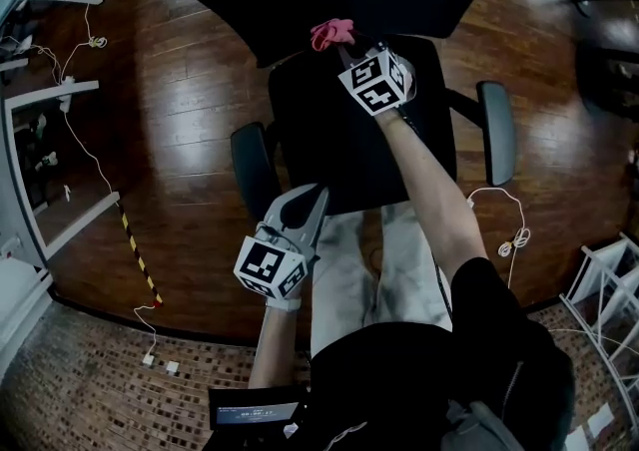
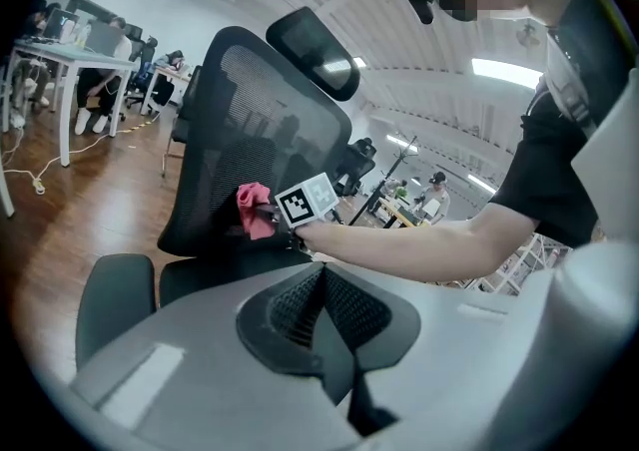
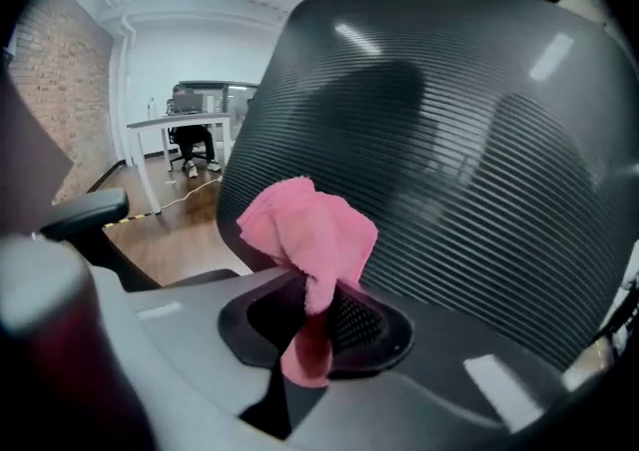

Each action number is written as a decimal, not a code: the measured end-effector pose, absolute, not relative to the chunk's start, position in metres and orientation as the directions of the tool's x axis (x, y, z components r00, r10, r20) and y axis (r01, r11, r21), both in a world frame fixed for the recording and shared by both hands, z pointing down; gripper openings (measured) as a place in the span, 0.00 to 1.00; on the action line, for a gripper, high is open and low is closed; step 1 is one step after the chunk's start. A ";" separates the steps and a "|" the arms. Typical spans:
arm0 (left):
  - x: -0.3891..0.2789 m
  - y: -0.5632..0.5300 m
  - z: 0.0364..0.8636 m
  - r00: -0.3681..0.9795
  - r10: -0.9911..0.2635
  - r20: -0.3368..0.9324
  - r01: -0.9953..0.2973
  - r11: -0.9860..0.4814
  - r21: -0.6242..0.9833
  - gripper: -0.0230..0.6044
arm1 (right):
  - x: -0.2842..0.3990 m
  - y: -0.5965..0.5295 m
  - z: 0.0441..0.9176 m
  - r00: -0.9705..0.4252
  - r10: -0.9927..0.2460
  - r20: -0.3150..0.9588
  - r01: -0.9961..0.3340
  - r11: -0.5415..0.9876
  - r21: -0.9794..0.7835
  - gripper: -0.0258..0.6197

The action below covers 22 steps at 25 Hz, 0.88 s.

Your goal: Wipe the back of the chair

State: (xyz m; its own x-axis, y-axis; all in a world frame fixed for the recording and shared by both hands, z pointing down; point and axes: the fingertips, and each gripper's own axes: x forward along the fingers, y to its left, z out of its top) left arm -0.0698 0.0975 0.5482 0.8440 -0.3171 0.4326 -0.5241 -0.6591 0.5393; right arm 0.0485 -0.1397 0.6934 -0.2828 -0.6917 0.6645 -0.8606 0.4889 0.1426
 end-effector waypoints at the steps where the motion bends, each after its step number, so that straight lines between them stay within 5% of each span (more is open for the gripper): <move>1: -0.065 0.098 0.548 0.846 -0.310 0.435 -0.520 -0.663 0.539 0.02 | 0.067 -0.137 0.695 -0.257 -0.698 0.668 -0.875 0.461 0.145 0.11; 8: -0.027 0.102 0.547 0.859 -0.256 0.442 -0.483 -0.691 0.537 0.02 | 0.193 -0.115 0.703 -0.070 -0.712 0.698 -0.968 0.219 0.127 0.11; 22: 0.019 0.106 0.546 0.870 -0.188 0.455 -0.433 -0.733 0.525 0.02 | 0.304 -0.076 0.679 0.159 -0.760 0.630 -0.969 -0.241 -0.046 0.11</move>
State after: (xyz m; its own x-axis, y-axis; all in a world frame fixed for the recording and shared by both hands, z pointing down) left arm 0.0189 0.1056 0.5463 0.8703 -0.1877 0.4554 -0.4328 -0.7327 0.5252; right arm 0.3041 -0.0761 0.6794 0.1589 -0.7603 0.6299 -0.9694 -0.2409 -0.0462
